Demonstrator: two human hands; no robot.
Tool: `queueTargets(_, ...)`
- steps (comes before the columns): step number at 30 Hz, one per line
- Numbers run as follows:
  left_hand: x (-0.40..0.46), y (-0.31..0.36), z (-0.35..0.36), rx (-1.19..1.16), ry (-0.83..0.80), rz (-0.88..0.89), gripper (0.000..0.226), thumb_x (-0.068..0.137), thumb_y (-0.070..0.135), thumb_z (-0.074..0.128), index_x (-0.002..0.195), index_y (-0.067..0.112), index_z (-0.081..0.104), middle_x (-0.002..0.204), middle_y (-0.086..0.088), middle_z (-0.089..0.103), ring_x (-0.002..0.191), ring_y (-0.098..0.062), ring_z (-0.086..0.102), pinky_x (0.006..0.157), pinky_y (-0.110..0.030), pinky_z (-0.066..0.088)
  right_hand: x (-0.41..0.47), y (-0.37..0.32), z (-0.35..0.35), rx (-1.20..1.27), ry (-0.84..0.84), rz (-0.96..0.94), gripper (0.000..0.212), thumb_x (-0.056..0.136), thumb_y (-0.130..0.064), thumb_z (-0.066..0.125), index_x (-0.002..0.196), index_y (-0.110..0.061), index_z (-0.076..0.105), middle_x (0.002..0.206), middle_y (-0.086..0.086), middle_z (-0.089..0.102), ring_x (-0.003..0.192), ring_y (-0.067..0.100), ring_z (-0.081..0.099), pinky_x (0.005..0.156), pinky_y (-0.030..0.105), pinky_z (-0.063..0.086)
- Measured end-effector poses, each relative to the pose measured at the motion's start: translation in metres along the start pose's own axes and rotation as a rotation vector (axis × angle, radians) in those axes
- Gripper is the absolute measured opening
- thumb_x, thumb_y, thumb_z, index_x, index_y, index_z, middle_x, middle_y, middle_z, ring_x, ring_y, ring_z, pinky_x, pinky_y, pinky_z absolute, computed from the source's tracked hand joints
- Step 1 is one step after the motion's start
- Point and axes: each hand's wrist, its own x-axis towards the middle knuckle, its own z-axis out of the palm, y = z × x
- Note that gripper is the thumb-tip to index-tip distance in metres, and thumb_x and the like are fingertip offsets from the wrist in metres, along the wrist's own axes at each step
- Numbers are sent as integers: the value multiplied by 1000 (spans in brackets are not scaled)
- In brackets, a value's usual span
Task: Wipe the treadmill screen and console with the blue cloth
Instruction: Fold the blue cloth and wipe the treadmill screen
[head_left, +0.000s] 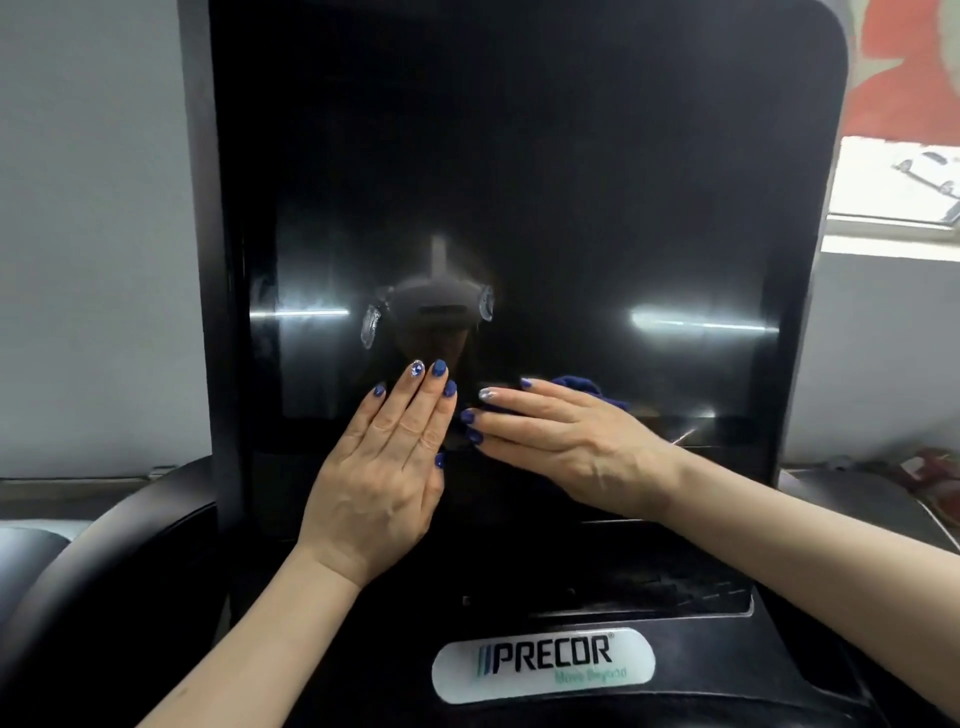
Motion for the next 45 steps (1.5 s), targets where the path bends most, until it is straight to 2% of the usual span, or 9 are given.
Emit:
queueTargets(5, 1, -4, -8, -54, -32, 31, 55, 100, 19, 40, 152, 2, 34, 162, -15, 27, 151, -27, 25, 123, -45, 22, -18, 3, -5, 25, -34, -28, 46, 100, -13, 54, 146, -17, 46, 158, -4, 31, 149, 16, 19, 123, 37, 14)
queueTargets(8, -4, -15, -18, -74, -22, 34, 53, 100, 17, 40, 150, 1, 37, 160, -15, 30, 150, -27, 26, 122, -46, 24, -30, 5, -9, 52, 8, 67, 46, 97, -18, 60, 141, -19, 52, 159, 1, 29, 149, 17, 21, 122, 38, 19)
queueTargets(14, -20, -38, -16, -8, 0, -2, 52, 100, 17, 40, 150, 0, 37, 160, -15, 31, 149, -28, 28, 122, -46, 23, 5, -35, 13, 108, 472, 481, 32, 98, -14, 53, 125, -3, 64, 141, 11, 45, 136, 26, 42, 119, 37, 26)
queueTargets(19, -23, -38, -13, 0, -18, 5, 54, 100, 20, 38, 151, 2, 35, 162, -13, 28, 150, -27, 26, 123, -45, 21, 13, -40, 17, 100, 605, 604, 27, 97, -4, 53, 121, -3, 67, 137, 12, 56, 135, 26, 47, 113, 48, 36)
queueTargets(24, -23, -39, -13, -4, -27, -1, 55, 100, 21, 38, 151, 2, 35, 162, -13, 28, 150, -27, 25, 123, -44, 20, 91, -2, -4, 152, 832, 819, 32, 101, -8, 47, 127, 3, 61, 139, 16, 55, 138, 30, 44, 109, 55, 39)
queueTargets(30, -23, -39, -13, -16, -21, 5, 56, 100, 22, 39, 153, 3, 33, 162, -13, 27, 150, -26, 25, 121, -44, 23, 50, -15, 3, 71, 598, 605, 32, 99, -4, 50, 129, 1, 60, 143, 15, 51, 138, 30, 43, 106, 57, 41)
queueTargets(36, -22, -40, -12, -13, -27, 0, 55, 99, 20, 40, 152, 2, 35, 161, -13, 29, 150, -26, 25, 122, -44, 22, 101, 6, -9, 91, 720, 707, 34, 102, -8, 43, 129, 5, 58, 143, 18, 50, 139, 32, 41, 109, 55, 38)
queueTargets(41, -23, -39, -13, -16, -31, 5, 55, 101, 21, 37, 152, 2, 32, 162, -13, 28, 150, -26, 25, 122, -44, 22, 47, 9, -16, -7, 409, 436, 38, 105, -19, 39, 134, -3, 57, 147, 11, 46, 140, 27, 39, 111, 51, 37)
queueTargets(45, -23, -40, -12, -2, -29, 2, 54, 102, 21, 37, 152, 1, 33, 162, -14, 28, 150, -26, 25, 122, -44, 21, 75, 21, -21, 33, 571, 579, 34, 100, -9, 46, 129, 0, 61, 144, 12, 49, 139, 28, 41, 115, 46, 32)
